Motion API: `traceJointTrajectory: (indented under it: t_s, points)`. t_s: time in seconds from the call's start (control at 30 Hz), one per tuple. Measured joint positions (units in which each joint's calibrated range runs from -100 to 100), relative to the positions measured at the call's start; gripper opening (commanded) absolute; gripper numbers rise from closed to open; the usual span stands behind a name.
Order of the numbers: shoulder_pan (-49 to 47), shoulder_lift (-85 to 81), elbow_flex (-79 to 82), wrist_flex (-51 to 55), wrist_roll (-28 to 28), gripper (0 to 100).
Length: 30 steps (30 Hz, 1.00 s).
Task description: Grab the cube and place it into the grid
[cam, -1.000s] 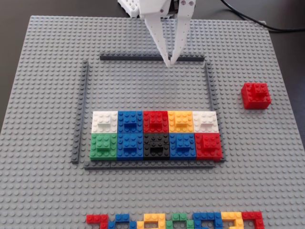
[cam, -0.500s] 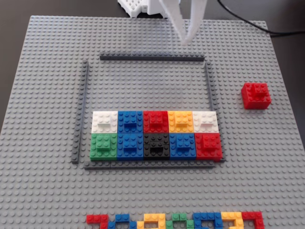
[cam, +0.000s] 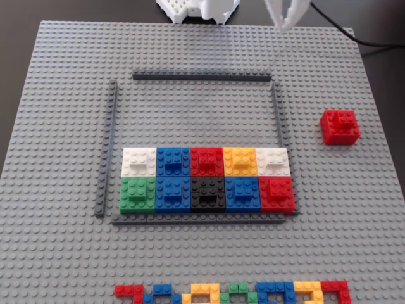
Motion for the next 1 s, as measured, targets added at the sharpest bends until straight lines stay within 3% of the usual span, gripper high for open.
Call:
traceJointTrajectory:
  t_s: [0.7,0.87,1.0]
  points:
    - [-5.5,45.9,-43.1,3.3,-1.8,5]
    - [-5.5,51.9,-47.4,3.0,-1.8,24]
    - [-5.5,55.0,-47.9,2.5,-2.5,27]
